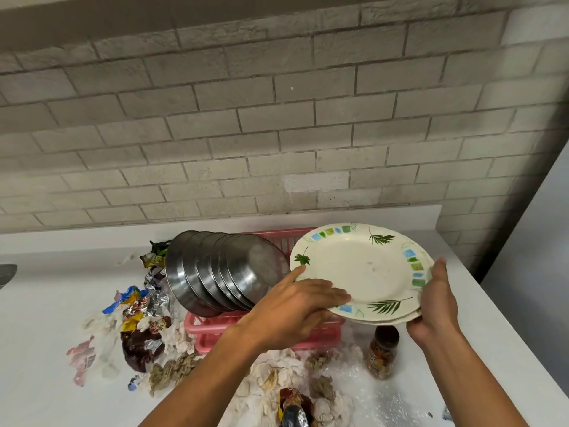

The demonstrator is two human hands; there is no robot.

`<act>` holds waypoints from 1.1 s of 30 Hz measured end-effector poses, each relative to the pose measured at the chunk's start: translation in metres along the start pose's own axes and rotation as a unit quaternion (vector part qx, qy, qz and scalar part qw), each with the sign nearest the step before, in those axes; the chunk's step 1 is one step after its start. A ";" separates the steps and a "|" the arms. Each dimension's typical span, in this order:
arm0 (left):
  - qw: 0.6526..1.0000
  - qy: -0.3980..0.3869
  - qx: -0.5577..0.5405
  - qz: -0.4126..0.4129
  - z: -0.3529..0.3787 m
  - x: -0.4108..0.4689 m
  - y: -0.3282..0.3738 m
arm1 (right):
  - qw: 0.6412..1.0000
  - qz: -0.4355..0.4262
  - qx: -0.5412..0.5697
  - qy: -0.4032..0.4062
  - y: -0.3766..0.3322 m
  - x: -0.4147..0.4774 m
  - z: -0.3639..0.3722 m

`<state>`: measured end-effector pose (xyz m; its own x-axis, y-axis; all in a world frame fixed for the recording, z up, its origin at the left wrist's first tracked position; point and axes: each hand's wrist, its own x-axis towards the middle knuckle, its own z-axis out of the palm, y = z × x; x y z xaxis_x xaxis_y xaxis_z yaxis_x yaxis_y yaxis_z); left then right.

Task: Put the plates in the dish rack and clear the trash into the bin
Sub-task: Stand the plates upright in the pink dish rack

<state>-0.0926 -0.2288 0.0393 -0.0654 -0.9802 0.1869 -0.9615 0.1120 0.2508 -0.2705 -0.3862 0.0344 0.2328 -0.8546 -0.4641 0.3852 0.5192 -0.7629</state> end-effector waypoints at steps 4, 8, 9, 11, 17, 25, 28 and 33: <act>0.992 0.114 0.046 0.032 0.003 0.000 -0.005 | 1.000 -0.003 0.015 0.019 -0.003 0.002 0.000; 0.964 0.254 0.064 0.037 0.006 0.000 -0.012 | 0.999 -0.002 0.006 0.032 -0.007 0.003 -0.002; 0.954 0.291 0.056 0.033 0.006 0.001 -0.012 | 1.000 -0.003 0.002 0.029 -0.007 0.004 -0.003; 0.931 0.364 0.011 0.000 0.003 0.001 -0.010 | 1.000 -0.006 -0.006 0.023 -0.009 0.006 -0.006; 0.824 0.469 -0.236 -0.215 0.003 0.002 -0.014 | 0.998 -0.031 0.008 0.055 -0.021 0.013 -0.015; 0.696 0.520 -0.355 -0.347 0.031 0.013 -0.041 | 0.997 -0.043 0.016 0.063 -0.028 0.018 -0.022; 0.680 0.517 -0.351 -0.385 0.041 0.017 -0.046 | 0.997 -0.041 0.016 0.065 -0.024 0.022 -0.026; 0.677 0.502 -0.333 -0.423 0.055 0.024 -0.047 | 0.997 -0.037 0.015 0.061 -0.021 0.027 -0.027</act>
<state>-0.0639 -0.2666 -0.0205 0.9694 -0.1711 0.1760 -0.1858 -0.0431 0.9816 -0.2971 -0.4201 0.0260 0.0933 -0.8836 -0.4588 0.4237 0.4523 -0.7848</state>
